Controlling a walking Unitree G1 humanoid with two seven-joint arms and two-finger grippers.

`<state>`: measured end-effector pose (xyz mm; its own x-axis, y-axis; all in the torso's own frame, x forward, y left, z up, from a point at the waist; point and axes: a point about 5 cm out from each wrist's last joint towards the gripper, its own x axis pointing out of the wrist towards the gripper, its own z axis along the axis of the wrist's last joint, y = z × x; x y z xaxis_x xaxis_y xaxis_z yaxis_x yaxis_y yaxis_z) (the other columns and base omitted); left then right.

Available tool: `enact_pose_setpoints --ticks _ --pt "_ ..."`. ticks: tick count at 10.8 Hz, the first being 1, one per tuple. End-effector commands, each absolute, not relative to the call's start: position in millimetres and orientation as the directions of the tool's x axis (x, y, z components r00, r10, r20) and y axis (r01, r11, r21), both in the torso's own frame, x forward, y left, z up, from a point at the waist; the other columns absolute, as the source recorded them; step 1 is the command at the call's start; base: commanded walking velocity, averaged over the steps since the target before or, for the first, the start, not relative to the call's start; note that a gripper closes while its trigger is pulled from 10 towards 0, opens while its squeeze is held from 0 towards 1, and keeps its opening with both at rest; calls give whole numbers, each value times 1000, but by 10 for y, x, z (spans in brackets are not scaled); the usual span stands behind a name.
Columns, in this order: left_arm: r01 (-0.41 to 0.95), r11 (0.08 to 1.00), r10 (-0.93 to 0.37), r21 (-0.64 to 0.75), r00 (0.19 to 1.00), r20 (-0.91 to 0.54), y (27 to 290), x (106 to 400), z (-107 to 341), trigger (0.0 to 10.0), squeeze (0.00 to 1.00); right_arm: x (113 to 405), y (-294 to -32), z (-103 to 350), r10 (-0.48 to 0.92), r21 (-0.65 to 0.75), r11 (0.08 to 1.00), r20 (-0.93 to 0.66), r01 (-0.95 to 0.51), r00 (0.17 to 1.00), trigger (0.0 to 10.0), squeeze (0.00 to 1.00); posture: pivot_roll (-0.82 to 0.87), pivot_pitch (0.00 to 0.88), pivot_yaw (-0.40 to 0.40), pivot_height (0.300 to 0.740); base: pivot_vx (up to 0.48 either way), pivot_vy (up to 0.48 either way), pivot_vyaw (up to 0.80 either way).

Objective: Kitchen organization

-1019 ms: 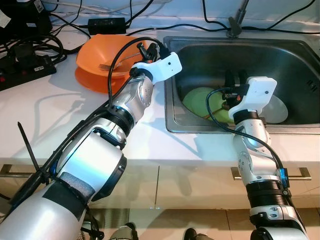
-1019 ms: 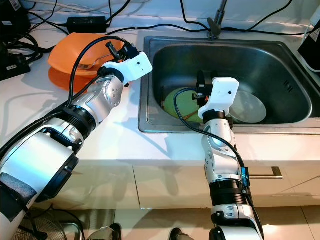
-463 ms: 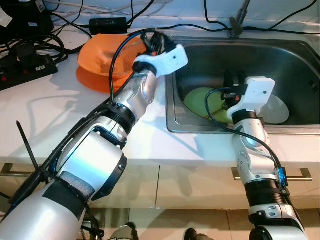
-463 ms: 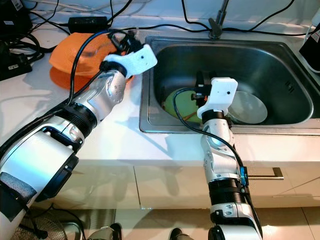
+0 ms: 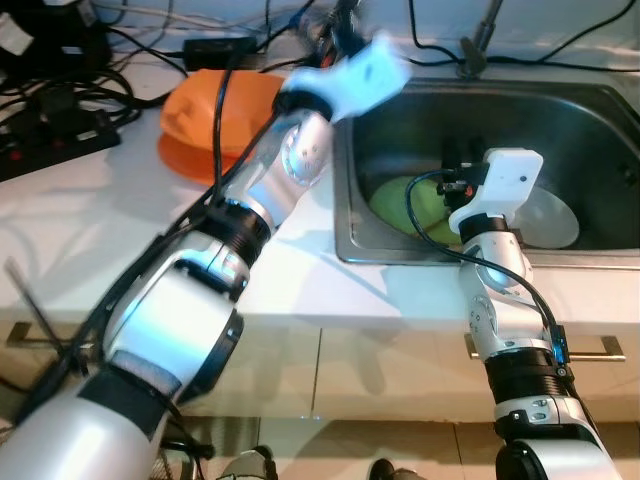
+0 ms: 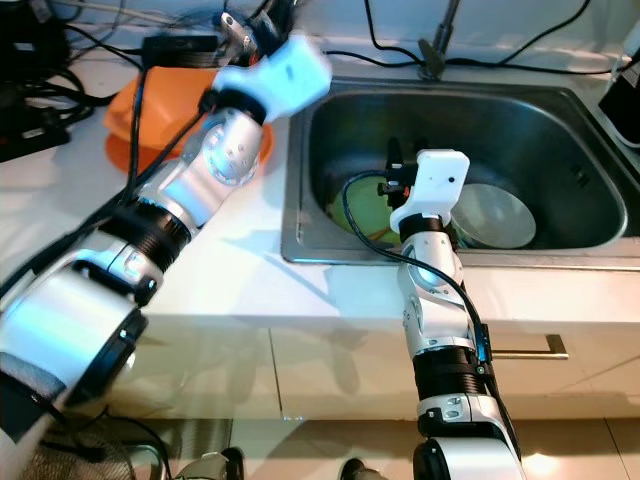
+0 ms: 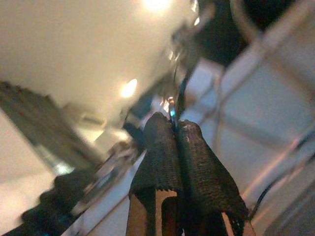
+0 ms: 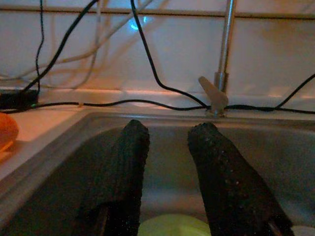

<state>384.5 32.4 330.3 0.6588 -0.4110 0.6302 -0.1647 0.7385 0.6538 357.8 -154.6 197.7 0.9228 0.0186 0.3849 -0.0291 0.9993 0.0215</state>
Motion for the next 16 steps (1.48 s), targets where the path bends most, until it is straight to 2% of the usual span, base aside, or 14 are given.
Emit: enact_pose_setpoints --ticks 1,2,3,6,9,13,14,15,16 --pt "-114 764 -451 635 610 652 261 3769 3383 10000 0 3591 -1571 2011 13 31 999 399 -27 917 10000 855 94 113 -11 740 0 0 0" --pt "-33 805 -469 592 576 670 219 3685 3429 10000 0 3593 -1583 2002 18 24 999 399 -30 917 10000 1000 98 110 -14 740 0 0 0" --pt "189 866 -487 464 536 690 187 3562 3448 10000 0 3595 -1615 1979 30 -1 999 397 -33 917 10000 1000 99 106 -13 740 0 0 0" --pt "459 843 -519 279 560 646 163 3557 3309 10000 0 3587 -1599 1956 87 -39 996 394 -78 915 10000 1000 102 105 -11 740 0 0 0" --pt "564 810 -532 162 589 608 238 3587 3193 10000 0 3563 -1539 1976 169 -55 985 415 -161 894 10000 1000 99 108 -11 740 0 0 0" --pt "649 750 -590 131 566 575 242 3574 3162 10000 0 3548 -1420 2043 263 -56 962 443 -266 857 10000 1000 111 97 -15 740 0 0 0" --pt "654 745 -595 131 564 573 237 3567 3158 10000 0 3556 -1448 2042 256 -50 964 437 -261 862 10000 0 113 95 -15 740 0 0 0" --pt "660 739 -602 131 561 569 230 3563 3151 10000 0 3571 -1507 2051 233 -24 969 435 -248 870 10000 0 113 94 -15 740 0 0 0" --pt "665 734 -611 137 559 560 222 3558 3142 10000 0 3607 -1699 2089 180 -21 982 424 -189 887 10000 0 108 92 -14 740 0 0 0"
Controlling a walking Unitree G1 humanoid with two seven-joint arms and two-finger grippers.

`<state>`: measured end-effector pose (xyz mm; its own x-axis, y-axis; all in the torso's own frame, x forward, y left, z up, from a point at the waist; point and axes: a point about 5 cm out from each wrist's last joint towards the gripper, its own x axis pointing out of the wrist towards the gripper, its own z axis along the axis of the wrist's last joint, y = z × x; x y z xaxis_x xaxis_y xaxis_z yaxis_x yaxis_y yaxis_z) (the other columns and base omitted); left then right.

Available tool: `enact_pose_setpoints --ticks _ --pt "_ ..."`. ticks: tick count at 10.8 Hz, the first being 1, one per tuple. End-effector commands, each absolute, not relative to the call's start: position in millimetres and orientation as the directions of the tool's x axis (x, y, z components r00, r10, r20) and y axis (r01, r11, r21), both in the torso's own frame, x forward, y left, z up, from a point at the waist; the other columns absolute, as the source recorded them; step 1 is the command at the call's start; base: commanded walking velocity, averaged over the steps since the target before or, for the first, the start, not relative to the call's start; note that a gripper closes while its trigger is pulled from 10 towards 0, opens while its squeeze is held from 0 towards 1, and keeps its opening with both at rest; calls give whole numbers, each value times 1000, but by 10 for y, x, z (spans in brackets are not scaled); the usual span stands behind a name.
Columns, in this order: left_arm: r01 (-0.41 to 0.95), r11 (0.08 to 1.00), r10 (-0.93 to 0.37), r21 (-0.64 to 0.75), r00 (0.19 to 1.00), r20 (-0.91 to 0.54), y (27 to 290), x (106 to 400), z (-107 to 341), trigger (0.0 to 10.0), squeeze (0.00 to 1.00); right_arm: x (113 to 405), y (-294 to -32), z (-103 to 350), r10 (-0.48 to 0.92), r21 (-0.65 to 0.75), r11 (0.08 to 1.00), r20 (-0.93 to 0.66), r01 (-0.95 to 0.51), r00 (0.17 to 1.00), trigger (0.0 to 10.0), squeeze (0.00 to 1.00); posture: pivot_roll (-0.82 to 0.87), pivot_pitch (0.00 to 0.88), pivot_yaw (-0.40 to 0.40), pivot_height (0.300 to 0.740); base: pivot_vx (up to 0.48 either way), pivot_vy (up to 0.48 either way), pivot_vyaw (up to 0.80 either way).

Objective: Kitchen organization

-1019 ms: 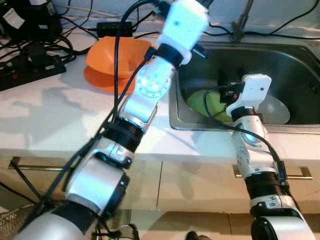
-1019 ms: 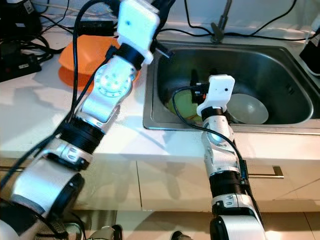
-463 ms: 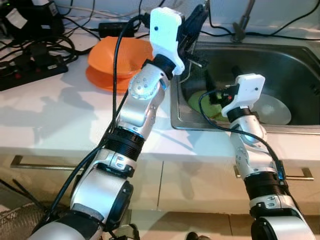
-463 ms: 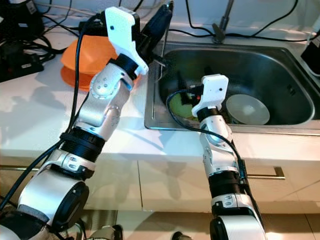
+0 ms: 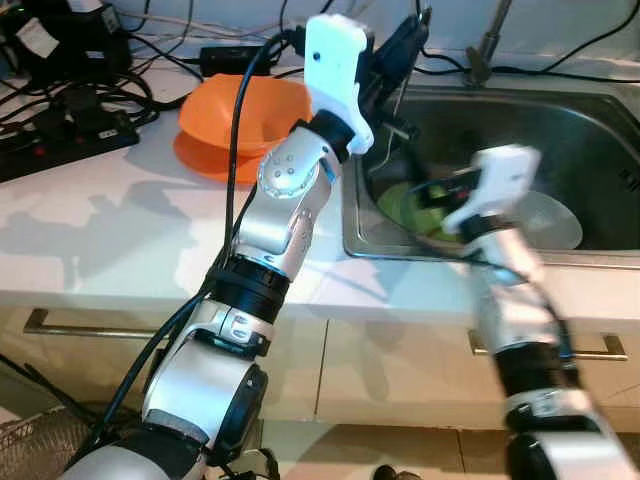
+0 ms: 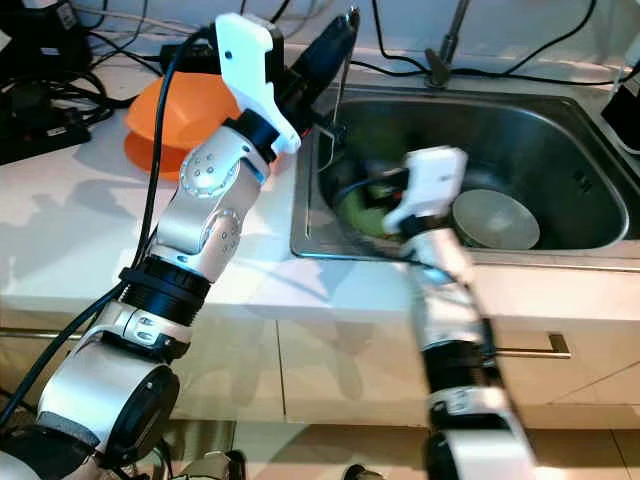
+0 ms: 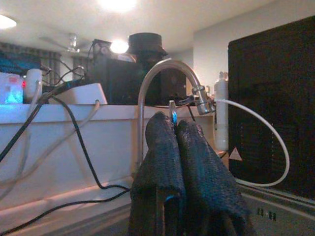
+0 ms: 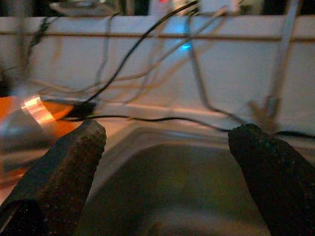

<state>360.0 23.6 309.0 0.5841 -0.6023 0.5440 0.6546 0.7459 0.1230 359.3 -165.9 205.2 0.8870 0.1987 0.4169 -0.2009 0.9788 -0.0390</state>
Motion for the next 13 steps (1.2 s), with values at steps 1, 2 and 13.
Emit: enact_pose_setpoints --ticks 1,2,13 --pt "666 732 -616 143 558 556 218 3556 3141 10000 0 3615 -1769 2092 160 -34 986 416 -161 895 10000 0 108 91 -14 740 0 0 0" --pt "667 728 -628 159 555 545 211 3555 3132 10000 0 3633 -2001 2092 74 -49 997 393 -59 917 10000 0 107 93 -14 740 0 0 0" --pt "684 714 -643 149 556 527 151 3545 3075 10000 0 3392 -1495 2207 525 241 710 445 -662 725 10000 0 99 89 -14 740 0 0 0"
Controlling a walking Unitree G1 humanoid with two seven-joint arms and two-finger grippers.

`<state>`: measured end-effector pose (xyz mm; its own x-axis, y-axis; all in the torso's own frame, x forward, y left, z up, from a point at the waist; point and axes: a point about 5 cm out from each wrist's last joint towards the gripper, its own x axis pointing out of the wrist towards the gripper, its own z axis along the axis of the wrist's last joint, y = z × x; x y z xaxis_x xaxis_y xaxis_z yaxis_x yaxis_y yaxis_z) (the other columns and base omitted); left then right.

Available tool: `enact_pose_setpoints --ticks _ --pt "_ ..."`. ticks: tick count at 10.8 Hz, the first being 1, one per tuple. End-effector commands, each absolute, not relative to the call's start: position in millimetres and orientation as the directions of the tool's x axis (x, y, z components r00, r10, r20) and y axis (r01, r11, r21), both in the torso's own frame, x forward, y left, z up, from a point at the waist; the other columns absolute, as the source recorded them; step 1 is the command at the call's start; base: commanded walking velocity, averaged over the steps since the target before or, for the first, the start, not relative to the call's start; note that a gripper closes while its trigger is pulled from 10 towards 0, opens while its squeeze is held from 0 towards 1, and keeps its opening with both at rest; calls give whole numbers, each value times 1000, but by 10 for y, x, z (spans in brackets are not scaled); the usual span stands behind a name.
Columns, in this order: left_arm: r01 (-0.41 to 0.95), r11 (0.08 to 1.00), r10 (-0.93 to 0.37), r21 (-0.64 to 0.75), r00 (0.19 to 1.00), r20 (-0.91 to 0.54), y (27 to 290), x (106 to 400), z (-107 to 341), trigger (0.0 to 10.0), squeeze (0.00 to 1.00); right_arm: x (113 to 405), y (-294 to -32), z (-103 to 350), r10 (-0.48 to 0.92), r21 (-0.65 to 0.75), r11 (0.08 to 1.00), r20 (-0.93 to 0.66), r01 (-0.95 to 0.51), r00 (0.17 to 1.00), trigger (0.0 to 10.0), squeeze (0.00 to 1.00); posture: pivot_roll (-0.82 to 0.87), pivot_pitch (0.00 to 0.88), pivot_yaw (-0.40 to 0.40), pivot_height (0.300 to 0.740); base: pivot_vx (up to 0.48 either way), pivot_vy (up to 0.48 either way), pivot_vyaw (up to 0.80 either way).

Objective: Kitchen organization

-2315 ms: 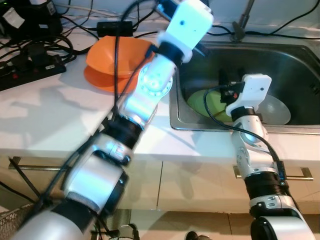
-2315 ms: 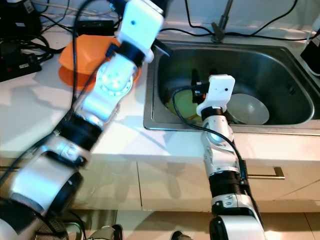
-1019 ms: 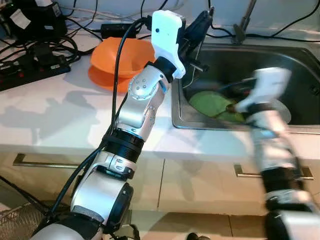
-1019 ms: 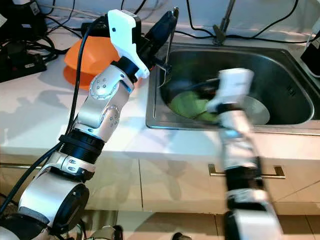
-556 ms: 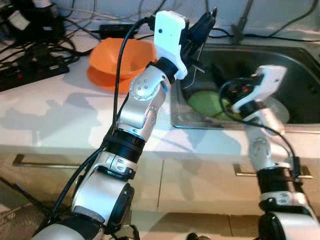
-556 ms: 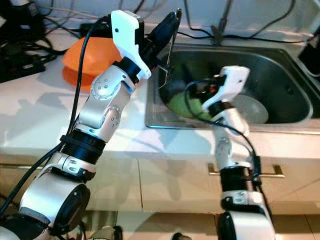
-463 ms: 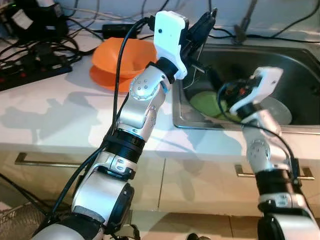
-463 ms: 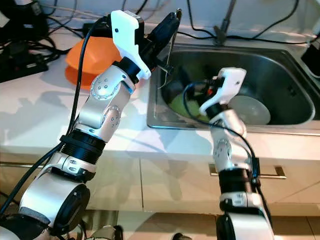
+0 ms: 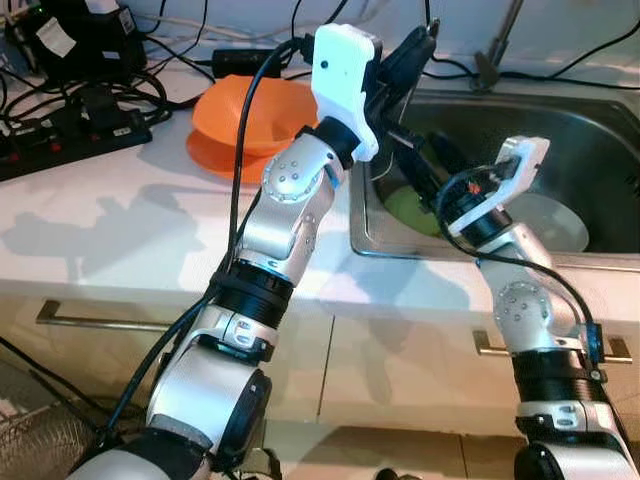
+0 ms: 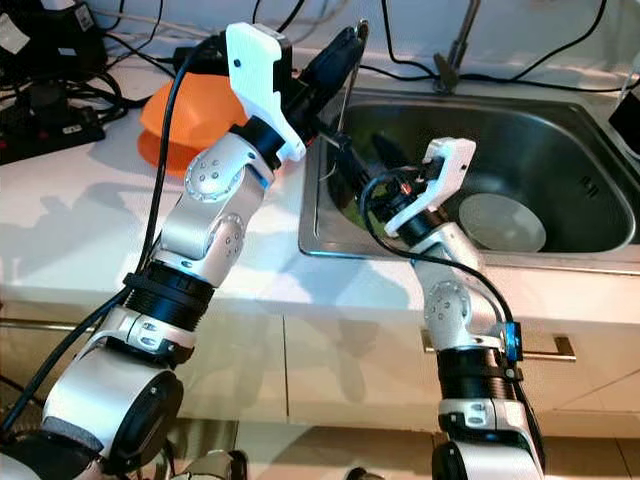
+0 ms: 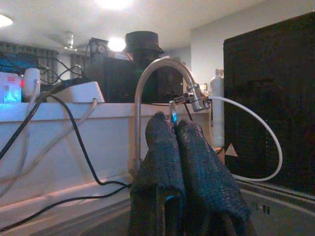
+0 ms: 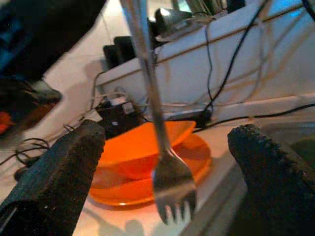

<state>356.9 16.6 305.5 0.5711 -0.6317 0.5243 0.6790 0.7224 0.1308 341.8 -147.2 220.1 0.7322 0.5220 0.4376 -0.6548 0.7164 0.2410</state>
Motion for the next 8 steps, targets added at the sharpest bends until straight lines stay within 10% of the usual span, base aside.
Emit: enact_pose_setpoints --ticks 1,8 --pt "688 711 -645 145 556 524 147 3548 3072 10000 0 3395 -1485 2211 522 236 715 444 -658 728 10000 0 99 90 -14 740 0 0 0" --pt "779 600 -754 183 475 453 -28 3433 2956 10000 0 3453 -1473 2181 476 248 758 423 -603 772 10000 0 105 99 -15 740 0 0 0"
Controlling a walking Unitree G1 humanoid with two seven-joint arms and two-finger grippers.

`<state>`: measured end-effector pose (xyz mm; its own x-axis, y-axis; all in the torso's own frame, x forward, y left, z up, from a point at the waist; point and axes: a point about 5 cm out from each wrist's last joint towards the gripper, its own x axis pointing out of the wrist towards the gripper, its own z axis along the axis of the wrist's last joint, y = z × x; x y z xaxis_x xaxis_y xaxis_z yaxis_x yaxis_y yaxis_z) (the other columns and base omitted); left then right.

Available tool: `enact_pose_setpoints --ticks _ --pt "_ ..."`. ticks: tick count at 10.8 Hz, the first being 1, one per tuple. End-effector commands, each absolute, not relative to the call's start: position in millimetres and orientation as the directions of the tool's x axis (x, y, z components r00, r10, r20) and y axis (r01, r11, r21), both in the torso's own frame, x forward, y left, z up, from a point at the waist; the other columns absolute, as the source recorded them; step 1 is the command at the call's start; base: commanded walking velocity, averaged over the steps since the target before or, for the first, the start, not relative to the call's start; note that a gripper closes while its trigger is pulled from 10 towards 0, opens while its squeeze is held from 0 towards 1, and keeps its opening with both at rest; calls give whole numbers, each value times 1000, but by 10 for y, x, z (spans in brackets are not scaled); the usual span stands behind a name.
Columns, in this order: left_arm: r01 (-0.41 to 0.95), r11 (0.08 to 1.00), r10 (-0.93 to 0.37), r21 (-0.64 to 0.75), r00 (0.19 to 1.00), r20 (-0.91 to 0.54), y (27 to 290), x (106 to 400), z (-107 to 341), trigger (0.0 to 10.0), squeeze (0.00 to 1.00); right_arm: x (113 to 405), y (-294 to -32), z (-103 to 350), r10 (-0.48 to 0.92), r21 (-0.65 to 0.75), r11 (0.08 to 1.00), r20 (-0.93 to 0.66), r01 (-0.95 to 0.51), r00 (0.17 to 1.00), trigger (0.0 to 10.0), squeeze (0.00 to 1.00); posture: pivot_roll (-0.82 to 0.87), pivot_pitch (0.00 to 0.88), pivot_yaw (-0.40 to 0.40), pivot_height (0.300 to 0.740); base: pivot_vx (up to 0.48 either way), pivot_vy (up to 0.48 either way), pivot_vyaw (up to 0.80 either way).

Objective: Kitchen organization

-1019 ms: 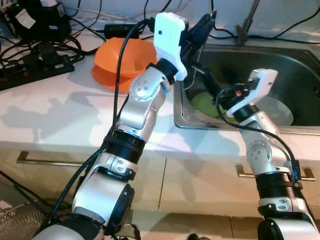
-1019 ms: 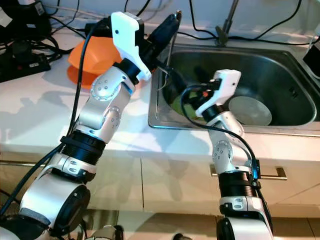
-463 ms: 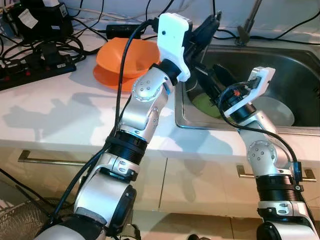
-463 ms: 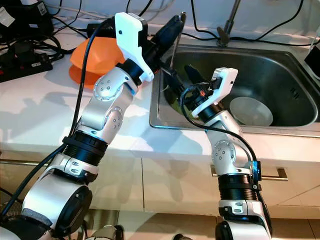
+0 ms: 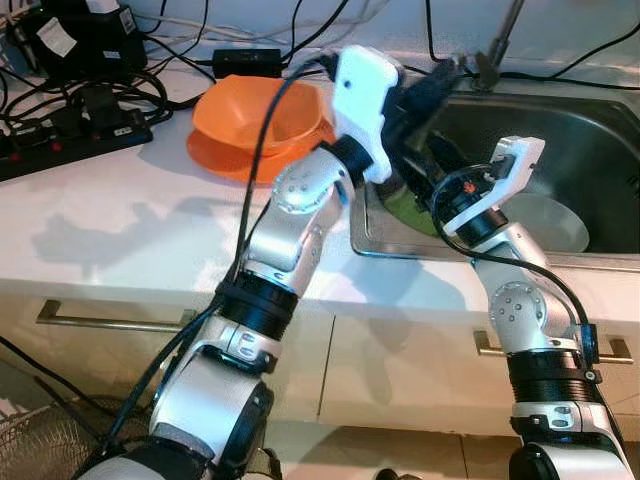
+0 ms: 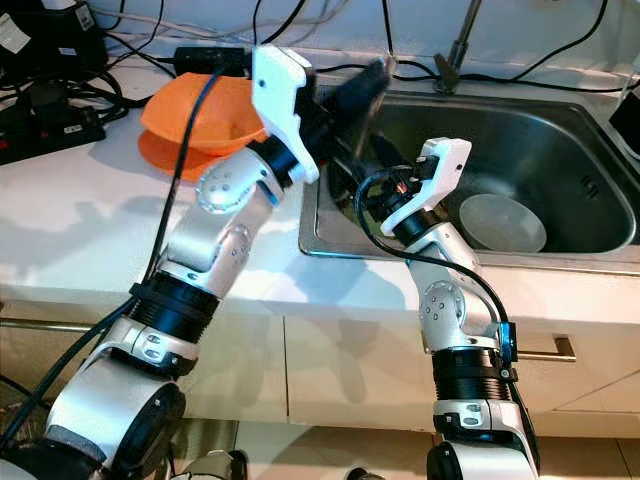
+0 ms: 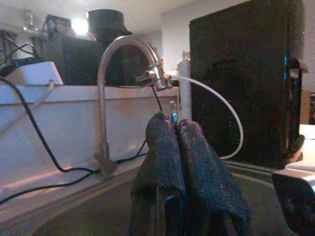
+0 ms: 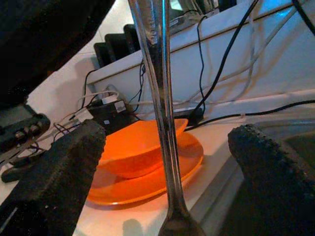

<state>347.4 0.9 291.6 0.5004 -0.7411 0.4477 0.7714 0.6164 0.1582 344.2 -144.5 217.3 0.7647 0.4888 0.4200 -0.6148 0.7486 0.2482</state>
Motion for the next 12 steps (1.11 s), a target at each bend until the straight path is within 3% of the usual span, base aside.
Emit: enact_pose_setpoints --ticks 1,2,3,10,11,12 --pt "782 596 -758 182 474 447 -35 3429 2944 10000 0 3462 -1488 2190 463 247 768 423 -590 779 10000 0 106 100 -18 740 0 0 0" --pt "784 593 -762 184 472 443 -35 3423 2940 10000 0 3478 -1501 2193 446 252 777 424 -576 788 1098 0 109 100 -19 740 0 0 0" --pt "785 591 -764 185 471 441 -36 3417 2938 10000 0 3482 -1495 2194 445 249 780 425 -574 788 0 0 109 100 -20 740 0 0 0" --pt "798 582 -766 157 472 437 -57 3398 2921 10000 0 3500 -1499 2188 431 248 790 426 -560 796 0 0 111 96 -24 740 0 0 0" --pt "798 582 -766 156 474 435 -58 3392 2909 10000 122 3506 -1499 2177 428 249 793 422 -556 799 0 0 114 91 -25 740 0 0 0" --pt "802 579 -767 150 473 433 -63 3386 2899 10000 1000 3509 -1497 2175 428 250 792 423 -557 798 0 0 117 87 -27 740 0 0 0"
